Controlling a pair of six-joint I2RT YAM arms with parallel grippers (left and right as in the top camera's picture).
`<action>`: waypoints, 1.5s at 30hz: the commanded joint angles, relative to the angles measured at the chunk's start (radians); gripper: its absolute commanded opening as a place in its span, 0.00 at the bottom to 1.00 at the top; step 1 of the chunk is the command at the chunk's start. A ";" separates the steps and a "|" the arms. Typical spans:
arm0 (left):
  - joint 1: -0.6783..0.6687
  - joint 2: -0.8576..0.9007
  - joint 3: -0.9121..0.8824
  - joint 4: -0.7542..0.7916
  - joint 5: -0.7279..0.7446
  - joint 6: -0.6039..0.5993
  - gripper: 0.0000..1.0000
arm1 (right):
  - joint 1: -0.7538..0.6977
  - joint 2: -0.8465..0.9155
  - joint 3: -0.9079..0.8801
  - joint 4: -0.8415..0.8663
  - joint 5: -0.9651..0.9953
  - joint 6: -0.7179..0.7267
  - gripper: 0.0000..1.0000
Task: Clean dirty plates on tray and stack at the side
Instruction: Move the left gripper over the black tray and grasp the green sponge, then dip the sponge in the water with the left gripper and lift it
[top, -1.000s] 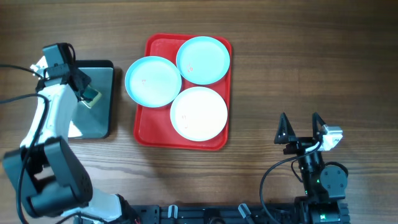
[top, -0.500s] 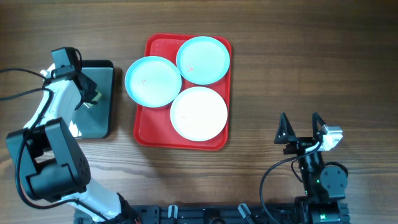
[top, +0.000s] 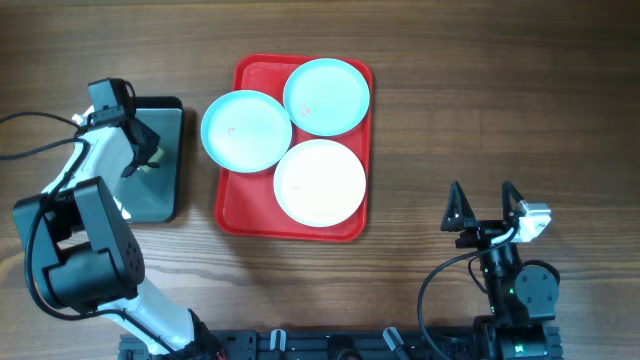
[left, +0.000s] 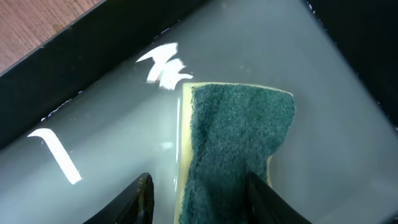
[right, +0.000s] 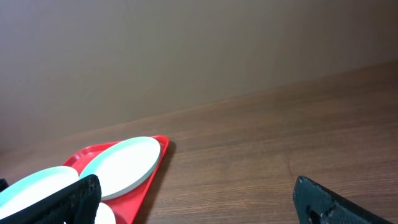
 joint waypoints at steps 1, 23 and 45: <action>0.001 0.021 0.013 0.016 0.017 0.005 0.44 | -0.003 -0.005 -0.002 0.003 0.018 -0.017 1.00; 0.001 0.041 0.013 0.046 0.061 0.008 0.41 | -0.003 -0.005 -0.002 0.003 0.018 -0.017 1.00; 0.002 0.084 0.013 0.042 0.049 0.008 0.06 | -0.003 -0.005 -0.002 0.003 0.018 -0.017 1.00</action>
